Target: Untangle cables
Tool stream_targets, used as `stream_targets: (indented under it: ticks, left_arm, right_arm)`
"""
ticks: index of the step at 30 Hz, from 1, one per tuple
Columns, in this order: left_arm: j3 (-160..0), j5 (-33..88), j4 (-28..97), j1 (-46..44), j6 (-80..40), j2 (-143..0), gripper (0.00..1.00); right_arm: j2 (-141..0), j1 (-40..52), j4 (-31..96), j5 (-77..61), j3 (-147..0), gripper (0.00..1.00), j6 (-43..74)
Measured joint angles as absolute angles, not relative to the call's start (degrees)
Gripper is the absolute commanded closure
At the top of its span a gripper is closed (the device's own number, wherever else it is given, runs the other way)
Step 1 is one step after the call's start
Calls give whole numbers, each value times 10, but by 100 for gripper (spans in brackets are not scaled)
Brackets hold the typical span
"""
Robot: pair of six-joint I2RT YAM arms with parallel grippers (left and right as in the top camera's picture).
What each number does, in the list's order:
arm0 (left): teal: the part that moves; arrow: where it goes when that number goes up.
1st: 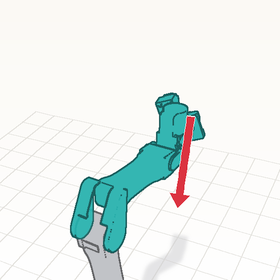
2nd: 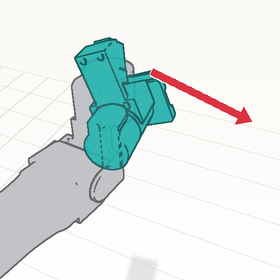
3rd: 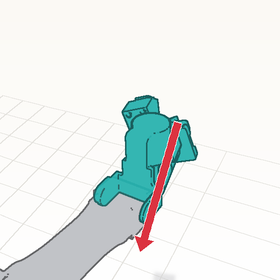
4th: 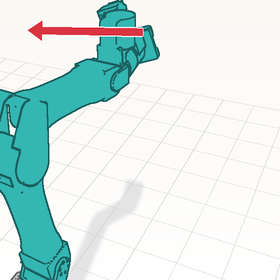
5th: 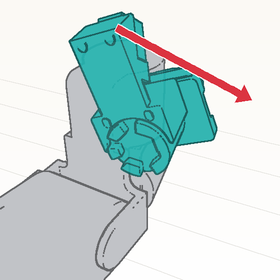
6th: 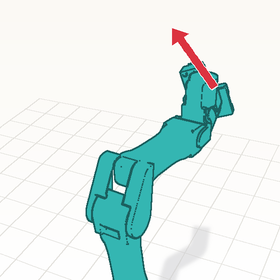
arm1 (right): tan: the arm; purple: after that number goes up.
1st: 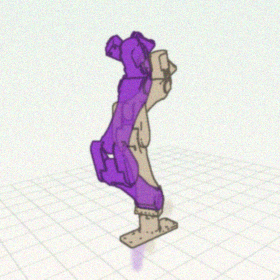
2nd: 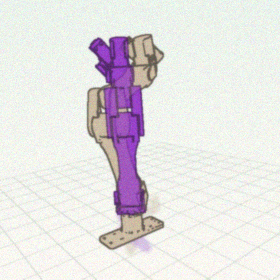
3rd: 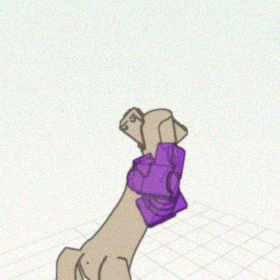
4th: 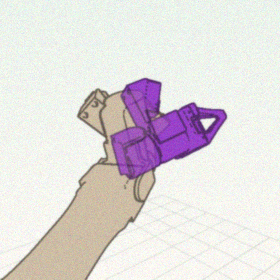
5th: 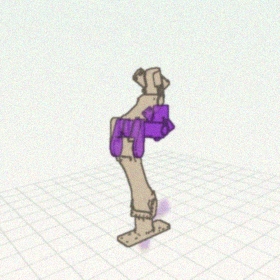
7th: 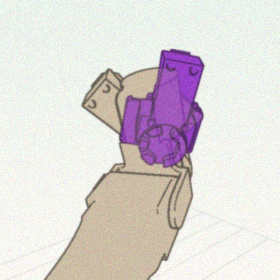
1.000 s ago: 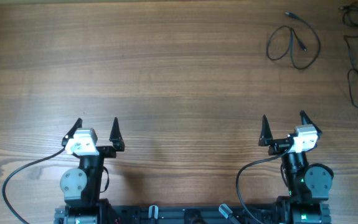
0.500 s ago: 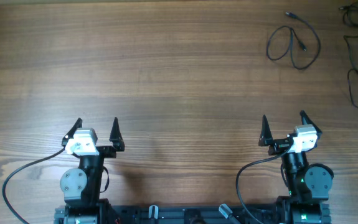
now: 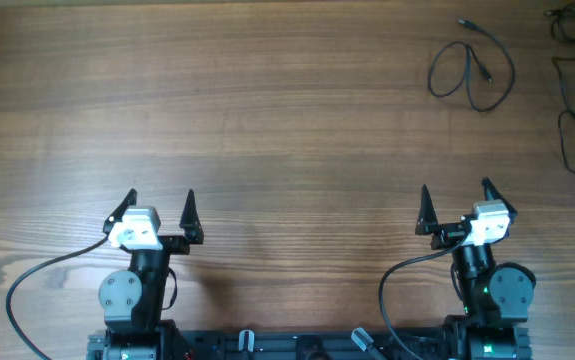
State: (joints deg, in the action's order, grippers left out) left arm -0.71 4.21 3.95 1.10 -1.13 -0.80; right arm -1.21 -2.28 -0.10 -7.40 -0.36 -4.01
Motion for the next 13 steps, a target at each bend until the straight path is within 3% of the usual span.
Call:
stream_targets:
  ticks: [13]
  left_arm:
    - [-7, 42, 39, 11, -11, -8, 0]
  right_arm:
    - [-12, -23, -1, -74, -4, 1, -40]
